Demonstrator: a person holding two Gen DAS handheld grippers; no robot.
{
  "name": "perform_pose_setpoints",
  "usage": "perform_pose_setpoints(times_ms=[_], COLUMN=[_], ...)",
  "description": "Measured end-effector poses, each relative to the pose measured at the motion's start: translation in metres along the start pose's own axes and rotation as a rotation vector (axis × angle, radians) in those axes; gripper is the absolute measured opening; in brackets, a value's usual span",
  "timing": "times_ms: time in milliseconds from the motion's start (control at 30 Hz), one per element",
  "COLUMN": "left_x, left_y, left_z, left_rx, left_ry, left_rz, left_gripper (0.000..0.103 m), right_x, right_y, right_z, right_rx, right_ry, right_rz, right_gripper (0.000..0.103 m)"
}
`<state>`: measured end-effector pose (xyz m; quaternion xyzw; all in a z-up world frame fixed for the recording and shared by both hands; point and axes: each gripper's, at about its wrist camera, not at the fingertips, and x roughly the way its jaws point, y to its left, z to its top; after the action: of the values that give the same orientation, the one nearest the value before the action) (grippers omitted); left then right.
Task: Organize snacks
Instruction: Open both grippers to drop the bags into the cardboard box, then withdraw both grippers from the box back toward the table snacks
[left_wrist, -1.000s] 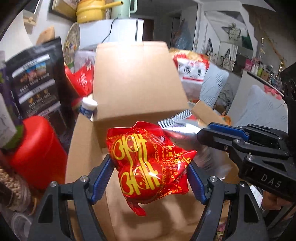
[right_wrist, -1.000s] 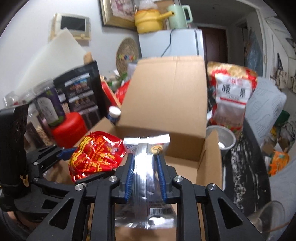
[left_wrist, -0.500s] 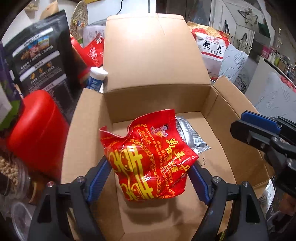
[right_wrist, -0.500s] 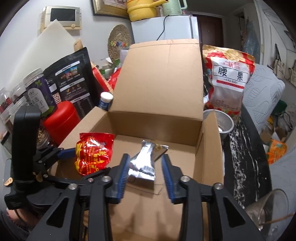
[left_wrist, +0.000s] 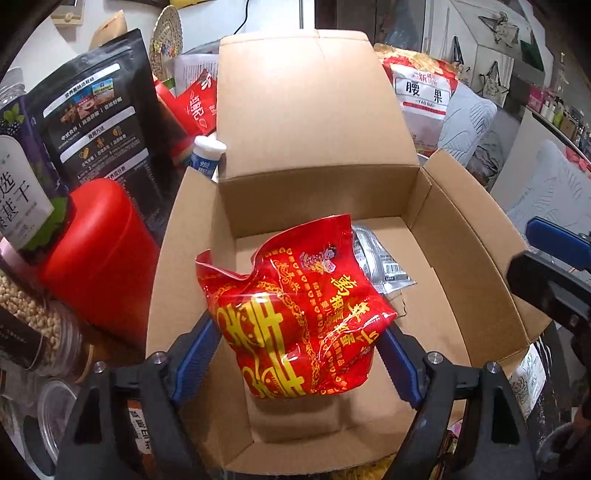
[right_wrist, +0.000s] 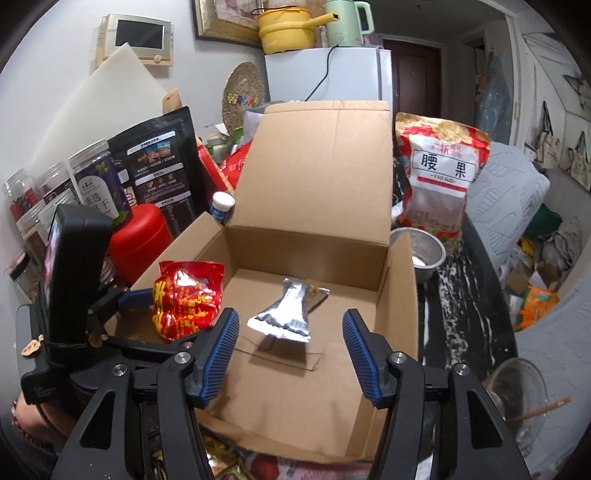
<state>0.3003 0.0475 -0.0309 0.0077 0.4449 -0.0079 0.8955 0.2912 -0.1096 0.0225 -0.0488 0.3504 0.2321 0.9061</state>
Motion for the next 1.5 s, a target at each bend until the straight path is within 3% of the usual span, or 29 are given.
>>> perform_pose_setpoints(times_ms=[367, 500, 600, 800, 1500], left_x=[-0.008, -0.030, -0.044, -0.072, -0.194], left_y=[-0.007, -0.013, -0.014, -0.019, -0.031], left_z=[-0.009, -0.004, -0.001, -0.006, -0.067], left_rx=[0.009, 0.045, 0.046, 0.050, 0.096], left_ry=[0.000, -0.077, -0.100, -0.135, -0.298], left_rz=[-0.014, 0.013, 0.006, 0.004, -0.067], left_gripper=[0.089, 0.091, 0.097, 0.097, 0.097], right_x=[-0.022, -0.031, -0.040, -0.064, -0.158], right_y=[0.001, 0.003, 0.004, 0.010, 0.049], right_z=[-0.004, -0.005, -0.007, -0.009, -0.048], right_rx=[0.006, 0.002, 0.005, -0.001, -0.024], right_ry=[-0.020, -0.031, -0.042, -0.078, -0.176], right_rz=[-0.026, -0.030, -0.032, -0.041, -0.068], right_gripper=[0.059, 0.059, 0.059, 0.059, 0.063])
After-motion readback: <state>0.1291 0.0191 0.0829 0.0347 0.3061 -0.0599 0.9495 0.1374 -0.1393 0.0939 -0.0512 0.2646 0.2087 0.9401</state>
